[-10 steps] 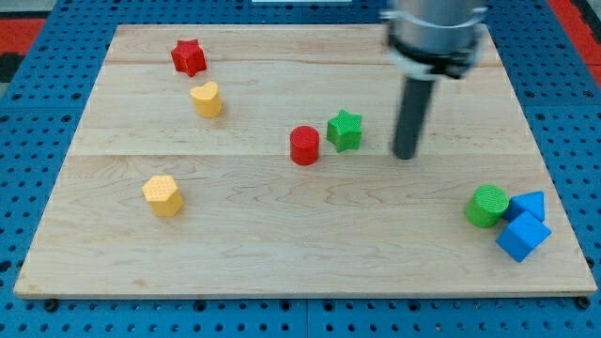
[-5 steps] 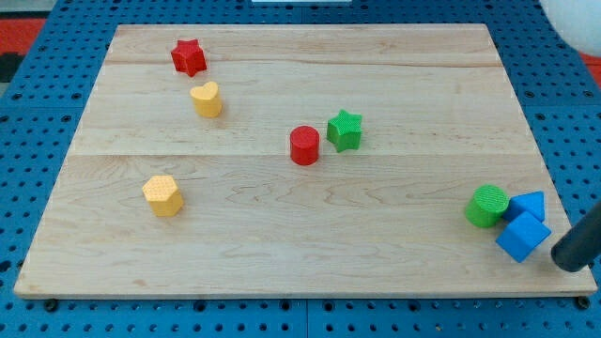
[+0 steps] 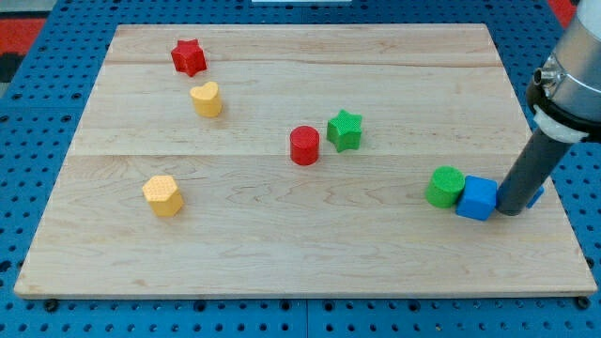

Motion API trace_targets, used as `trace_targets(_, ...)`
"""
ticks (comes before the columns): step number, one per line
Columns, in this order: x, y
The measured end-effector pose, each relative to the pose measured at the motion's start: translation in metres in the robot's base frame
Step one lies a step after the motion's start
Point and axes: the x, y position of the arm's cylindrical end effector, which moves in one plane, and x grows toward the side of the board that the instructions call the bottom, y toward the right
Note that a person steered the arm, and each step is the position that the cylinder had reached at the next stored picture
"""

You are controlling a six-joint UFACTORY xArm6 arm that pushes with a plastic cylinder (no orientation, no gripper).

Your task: Push the green circle with blue cube into the red circle

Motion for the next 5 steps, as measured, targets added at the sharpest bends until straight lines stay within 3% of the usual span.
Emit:
trace_targets(2, -0.014, -0.017)
trace_targets(3, -0.047, -0.023)
trace_targets(5, -0.043, -0.045)
